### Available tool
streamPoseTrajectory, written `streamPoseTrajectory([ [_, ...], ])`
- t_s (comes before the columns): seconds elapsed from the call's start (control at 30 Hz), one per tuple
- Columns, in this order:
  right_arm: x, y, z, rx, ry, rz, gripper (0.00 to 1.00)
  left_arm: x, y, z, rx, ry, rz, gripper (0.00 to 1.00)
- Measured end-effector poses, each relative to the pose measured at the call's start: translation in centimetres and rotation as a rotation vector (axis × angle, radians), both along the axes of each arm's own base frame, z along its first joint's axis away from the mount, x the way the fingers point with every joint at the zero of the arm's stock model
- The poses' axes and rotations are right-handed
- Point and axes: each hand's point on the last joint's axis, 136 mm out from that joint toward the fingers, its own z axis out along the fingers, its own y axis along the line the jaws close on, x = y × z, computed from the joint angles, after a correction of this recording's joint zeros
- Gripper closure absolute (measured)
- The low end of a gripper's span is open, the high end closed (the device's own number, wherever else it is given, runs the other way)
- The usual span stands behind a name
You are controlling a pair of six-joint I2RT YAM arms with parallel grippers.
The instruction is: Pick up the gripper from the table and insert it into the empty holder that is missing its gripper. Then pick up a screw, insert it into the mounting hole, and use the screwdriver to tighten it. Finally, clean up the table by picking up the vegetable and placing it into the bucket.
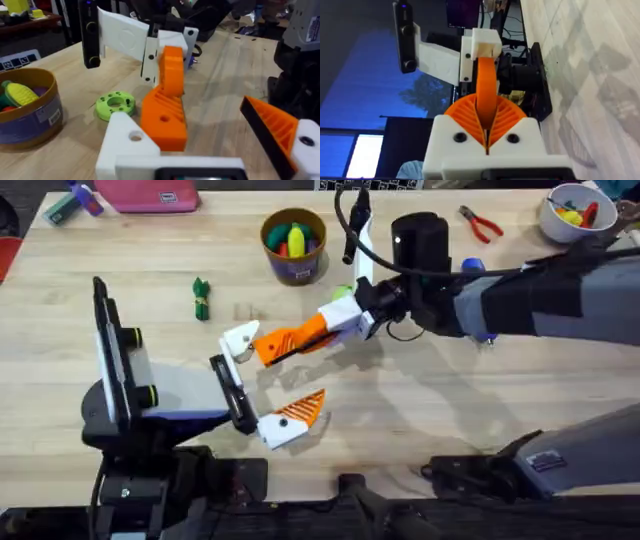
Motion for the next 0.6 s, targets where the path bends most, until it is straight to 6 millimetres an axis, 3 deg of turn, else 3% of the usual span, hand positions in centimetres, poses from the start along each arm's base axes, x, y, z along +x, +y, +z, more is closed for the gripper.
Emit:
streamPoseTrajectory([
  [0.6,0.7,0.87,0.28,-0.015,-0.022,-0.03,0.993,0.03,0.01,0.0,0.001,-0.003,0.002,0.015],
])
